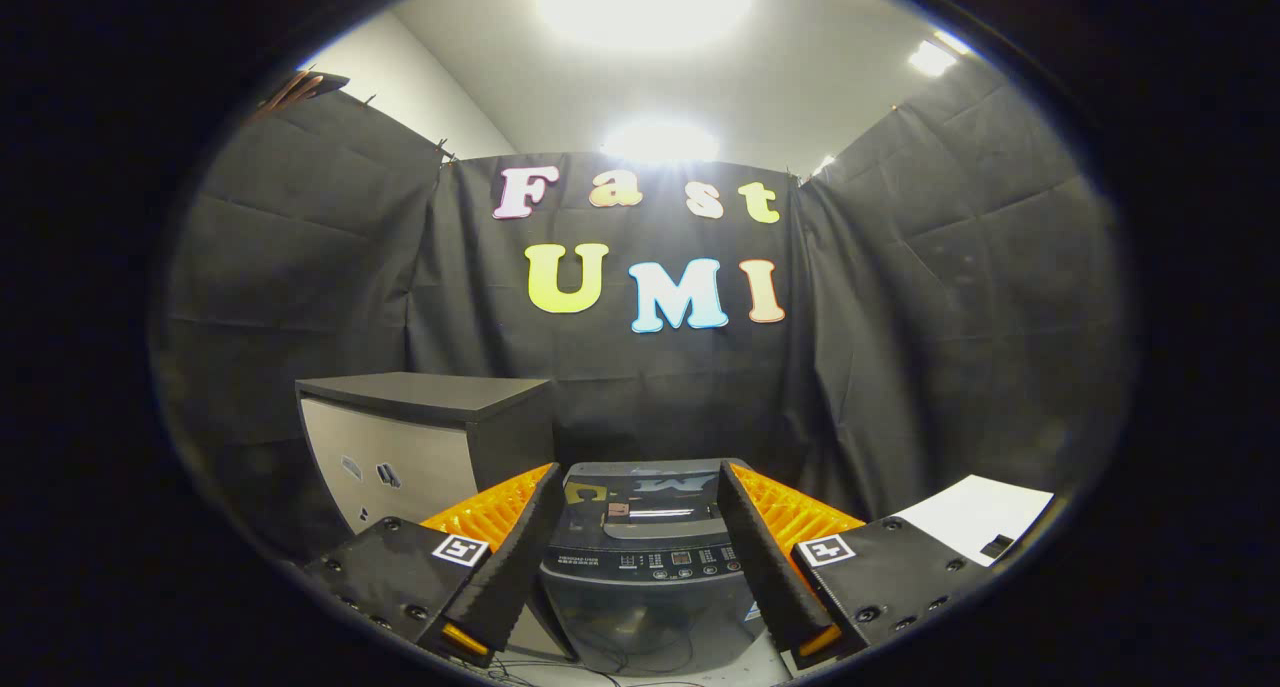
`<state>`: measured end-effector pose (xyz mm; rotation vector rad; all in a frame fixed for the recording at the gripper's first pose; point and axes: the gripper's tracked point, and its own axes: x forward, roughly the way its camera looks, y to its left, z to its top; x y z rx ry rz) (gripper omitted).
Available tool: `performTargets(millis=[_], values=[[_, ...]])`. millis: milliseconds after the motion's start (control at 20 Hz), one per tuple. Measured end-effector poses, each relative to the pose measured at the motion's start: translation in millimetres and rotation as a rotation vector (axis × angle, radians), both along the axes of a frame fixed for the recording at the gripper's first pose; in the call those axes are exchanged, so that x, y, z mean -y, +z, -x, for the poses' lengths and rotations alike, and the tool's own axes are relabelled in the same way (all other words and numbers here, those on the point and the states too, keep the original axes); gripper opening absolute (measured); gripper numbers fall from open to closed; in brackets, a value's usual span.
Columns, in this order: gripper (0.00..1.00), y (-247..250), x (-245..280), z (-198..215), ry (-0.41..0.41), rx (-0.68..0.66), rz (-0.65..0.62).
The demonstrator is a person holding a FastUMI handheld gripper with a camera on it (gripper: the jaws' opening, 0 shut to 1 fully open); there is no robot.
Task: Put the clothes into the washing machine and then close the washing machine lid.
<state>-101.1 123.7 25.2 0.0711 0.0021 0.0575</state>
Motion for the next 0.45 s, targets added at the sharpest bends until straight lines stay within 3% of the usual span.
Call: performTargets(millis=[450], values=[[0.97, -2, -9, 16, 0.036, -0.006, 0.030]])
